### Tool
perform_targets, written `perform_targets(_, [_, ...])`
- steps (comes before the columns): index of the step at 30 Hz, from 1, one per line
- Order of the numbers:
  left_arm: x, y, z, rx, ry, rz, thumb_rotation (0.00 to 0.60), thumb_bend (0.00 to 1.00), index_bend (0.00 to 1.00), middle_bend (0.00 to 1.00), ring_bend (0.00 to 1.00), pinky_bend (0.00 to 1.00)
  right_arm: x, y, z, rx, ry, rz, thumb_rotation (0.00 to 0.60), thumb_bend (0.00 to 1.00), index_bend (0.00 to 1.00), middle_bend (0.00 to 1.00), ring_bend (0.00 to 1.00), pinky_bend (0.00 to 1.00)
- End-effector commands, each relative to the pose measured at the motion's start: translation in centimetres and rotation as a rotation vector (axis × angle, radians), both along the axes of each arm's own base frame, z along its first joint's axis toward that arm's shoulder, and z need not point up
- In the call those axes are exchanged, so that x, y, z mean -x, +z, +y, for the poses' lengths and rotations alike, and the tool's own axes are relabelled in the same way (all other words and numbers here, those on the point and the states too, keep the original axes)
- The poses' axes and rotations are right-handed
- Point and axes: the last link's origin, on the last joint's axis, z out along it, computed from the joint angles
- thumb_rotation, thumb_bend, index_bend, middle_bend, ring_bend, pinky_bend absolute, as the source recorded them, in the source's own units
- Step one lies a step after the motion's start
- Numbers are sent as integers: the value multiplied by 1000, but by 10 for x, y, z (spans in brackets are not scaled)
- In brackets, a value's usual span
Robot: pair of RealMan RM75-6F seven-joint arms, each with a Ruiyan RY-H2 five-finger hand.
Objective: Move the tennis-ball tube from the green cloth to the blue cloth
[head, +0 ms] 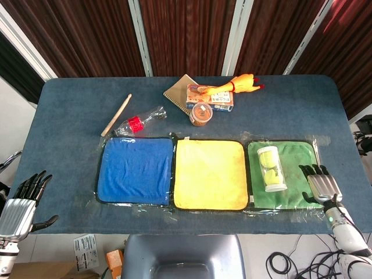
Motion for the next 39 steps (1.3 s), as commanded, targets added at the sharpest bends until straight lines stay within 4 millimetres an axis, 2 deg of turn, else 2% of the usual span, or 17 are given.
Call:
perform_targets(1, [0,0,0,2,0,0,600,0,0,0,0,136,0,0,1,-1,0,-2,600,335,92,104,0,0])
perform_targets(14, [1,3,-2,-9,-1,-6,600,0,0,0,0,136,-6,-8,6,-53,11,-53,600,335,97,104,0,0])
perform_targets(24, [2,4,-6,-11,-3,-7,600,0,0,0,0,136,-27,-29,-4,-99,76,-99,600,335,73,104,0,8])
perform_targets(39, [2,5,-7,-14,-2,-10,600,0,0,0,4,136,-61,-49,-13,-163,134,-153,600,335,63,104,0,26])
